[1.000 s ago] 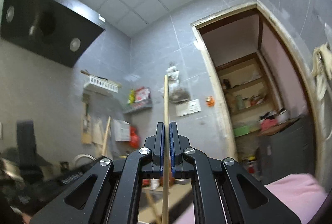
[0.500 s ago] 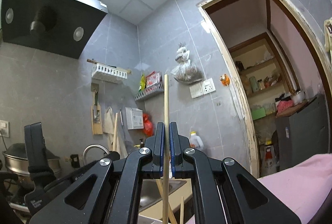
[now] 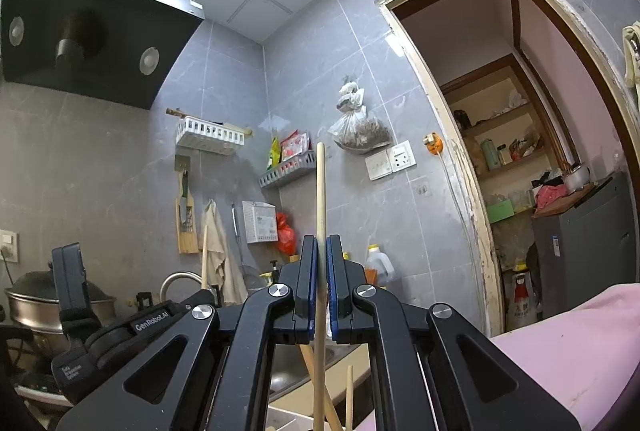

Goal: Organize utensils
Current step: 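Lift and carry both chopsticks with both tools over the white holder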

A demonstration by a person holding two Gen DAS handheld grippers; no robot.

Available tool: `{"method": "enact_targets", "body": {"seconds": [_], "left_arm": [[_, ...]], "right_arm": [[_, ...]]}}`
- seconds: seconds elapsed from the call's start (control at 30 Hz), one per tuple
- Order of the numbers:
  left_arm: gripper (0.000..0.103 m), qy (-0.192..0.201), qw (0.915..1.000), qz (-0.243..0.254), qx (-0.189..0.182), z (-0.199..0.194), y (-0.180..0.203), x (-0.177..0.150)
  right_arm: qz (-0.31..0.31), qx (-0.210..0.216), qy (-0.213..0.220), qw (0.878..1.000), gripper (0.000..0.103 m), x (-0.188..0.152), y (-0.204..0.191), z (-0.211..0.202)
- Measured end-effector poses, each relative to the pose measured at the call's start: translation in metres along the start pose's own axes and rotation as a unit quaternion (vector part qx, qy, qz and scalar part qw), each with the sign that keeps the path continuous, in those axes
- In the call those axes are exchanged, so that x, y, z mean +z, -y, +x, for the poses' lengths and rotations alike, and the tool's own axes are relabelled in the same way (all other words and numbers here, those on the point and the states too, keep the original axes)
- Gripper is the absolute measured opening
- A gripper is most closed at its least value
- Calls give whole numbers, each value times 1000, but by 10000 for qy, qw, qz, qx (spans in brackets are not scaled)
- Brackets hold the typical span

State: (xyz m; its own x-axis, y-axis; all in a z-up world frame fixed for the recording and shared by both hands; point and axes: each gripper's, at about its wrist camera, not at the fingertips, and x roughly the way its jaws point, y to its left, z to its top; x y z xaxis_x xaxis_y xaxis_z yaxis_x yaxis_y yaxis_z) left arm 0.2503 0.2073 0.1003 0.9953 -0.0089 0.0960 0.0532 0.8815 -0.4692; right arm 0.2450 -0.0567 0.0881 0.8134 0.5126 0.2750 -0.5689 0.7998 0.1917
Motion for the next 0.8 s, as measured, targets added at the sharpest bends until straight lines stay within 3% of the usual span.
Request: {"method": "enact_targets", "body": {"seconds": [0.33,0.8], "left_arm": [[5,-54,9994,334,60,0,7,-20],[5,-138,9976,680,-82,-10,11,-30]], "right_arm": [[-174,-410,188,9988,3,-14,-2,0],[-544,-688,-49,9961,4,-34,-11,-1]]}}
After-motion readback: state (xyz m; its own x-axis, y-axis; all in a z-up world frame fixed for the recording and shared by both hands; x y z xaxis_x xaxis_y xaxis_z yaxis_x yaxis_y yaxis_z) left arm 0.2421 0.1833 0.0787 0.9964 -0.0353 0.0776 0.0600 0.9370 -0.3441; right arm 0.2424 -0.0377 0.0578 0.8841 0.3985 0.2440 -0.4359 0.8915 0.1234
